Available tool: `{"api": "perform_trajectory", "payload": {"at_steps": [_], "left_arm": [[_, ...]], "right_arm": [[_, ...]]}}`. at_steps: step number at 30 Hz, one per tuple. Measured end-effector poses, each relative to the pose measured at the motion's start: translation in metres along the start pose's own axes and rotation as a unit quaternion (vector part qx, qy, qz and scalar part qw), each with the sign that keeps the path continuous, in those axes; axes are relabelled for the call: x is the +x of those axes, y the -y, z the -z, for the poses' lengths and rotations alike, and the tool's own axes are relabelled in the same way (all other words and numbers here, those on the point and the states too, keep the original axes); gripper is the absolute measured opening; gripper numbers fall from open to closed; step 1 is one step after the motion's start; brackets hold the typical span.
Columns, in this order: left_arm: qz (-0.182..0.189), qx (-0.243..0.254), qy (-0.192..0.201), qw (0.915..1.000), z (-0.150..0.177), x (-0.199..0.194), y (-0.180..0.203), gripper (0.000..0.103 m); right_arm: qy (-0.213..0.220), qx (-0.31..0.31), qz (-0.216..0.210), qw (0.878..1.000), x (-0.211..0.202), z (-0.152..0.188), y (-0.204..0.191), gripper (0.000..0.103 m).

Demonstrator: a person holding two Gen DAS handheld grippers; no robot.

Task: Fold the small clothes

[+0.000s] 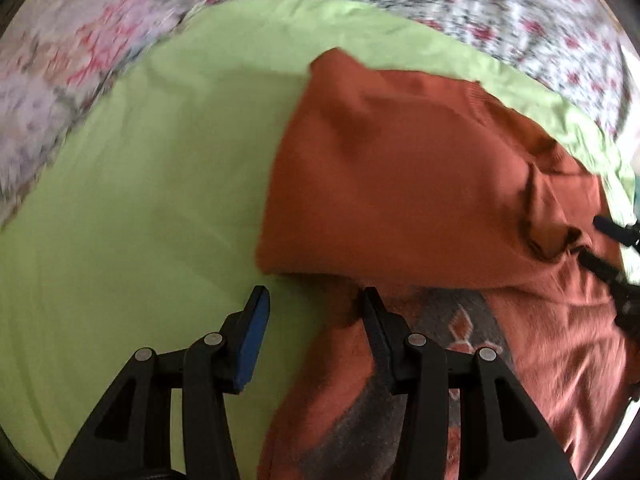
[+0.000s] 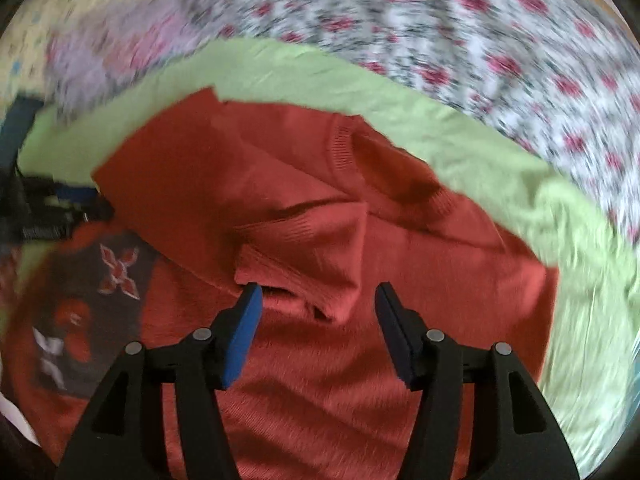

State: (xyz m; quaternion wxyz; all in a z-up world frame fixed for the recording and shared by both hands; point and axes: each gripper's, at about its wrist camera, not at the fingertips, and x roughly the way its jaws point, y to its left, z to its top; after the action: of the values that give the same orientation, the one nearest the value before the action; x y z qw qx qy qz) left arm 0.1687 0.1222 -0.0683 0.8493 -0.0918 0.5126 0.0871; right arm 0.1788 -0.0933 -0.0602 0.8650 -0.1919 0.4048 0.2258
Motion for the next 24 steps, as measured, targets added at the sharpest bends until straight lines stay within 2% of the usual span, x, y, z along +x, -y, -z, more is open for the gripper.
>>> {"api": "perform_trajectory", "payload": {"at_steps": [2,3,4,5,6,8,9,10,11,13,15,19,24], "left_arm": [[-0.006,-0.001,0.000,1.0000,-0.001,0.003,-0.002,0.049],[-0.009,0.002,0.000,1.0000,-0.002,0.005,0.000,0.049],[-0.015,0.006,0.001,0.9999,-0.004,0.007,0.002,0.049],[-0.017,0.008,0.001,0.9998,-0.006,0.008,0.003,0.049],[-0.018,0.010,0.002,0.9998,-0.007,0.008,0.005,0.049],[-0.022,0.006,0.004,0.9997,-0.011,0.009,0.005,0.049],[-0.021,0.004,0.004,0.9998,-0.012,0.010,0.006,0.049],[-0.020,0.000,0.003,0.9998,-0.013,0.011,0.006,0.049],[-0.019,-0.003,0.002,0.9998,-0.018,0.016,0.011,0.049],[-0.016,-0.010,0.000,0.9998,-0.022,0.020,0.012,0.049],[-0.017,-0.016,0.000,0.9997,-0.021,0.019,0.014,0.049],[-0.013,-0.042,-0.005,0.9990,-0.026,0.020,0.009,0.049],[-0.017,-0.059,-0.009,0.9981,-0.028,0.020,0.004,0.051]], "right_arm": [[-0.012,-0.031,-0.001,0.999,0.013,-0.003,-0.008,0.059],[-0.014,-0.039,-0.001,0.999,0.019,-0.004,-0.010,0.053],[-0.017,-0.039,-0.006,0.999,0.023,-0.005,-0.010,0.041],[-0.019,-0.030,-0.013,0.999,0.026,-0.007,-0.008,0.014],[-0.024,-0.010,-0.018,1.000,0.028,-0.009,-0.003,0.007],[-0.009,0.049,-0.026,0.998,0.019,-0.012,0.015,0.007],[0.006,0.094,-0.035,0.995,0.009,-0.012,0.030,0.006],[0.027,0.156,-0.044,0.986,-0.005,-0.010,0.050,0.006],[0.048,0.218,-0.053,0.973,-0.017,-0.004,0.071,0.006],[0.078,0.353,-0.056,0.931,-0.037,0.026,0.120,0.006],[0.069,0.423,-0.025,0.903,-0.042,0.056,0.148,0.006],[0.039,0.473,-0.016,0.880,-0.035,0.097,0.174,0.006],[0.035,0.472,-0.030,0.881,-0.028,0.103,0.170,0.006]]}}
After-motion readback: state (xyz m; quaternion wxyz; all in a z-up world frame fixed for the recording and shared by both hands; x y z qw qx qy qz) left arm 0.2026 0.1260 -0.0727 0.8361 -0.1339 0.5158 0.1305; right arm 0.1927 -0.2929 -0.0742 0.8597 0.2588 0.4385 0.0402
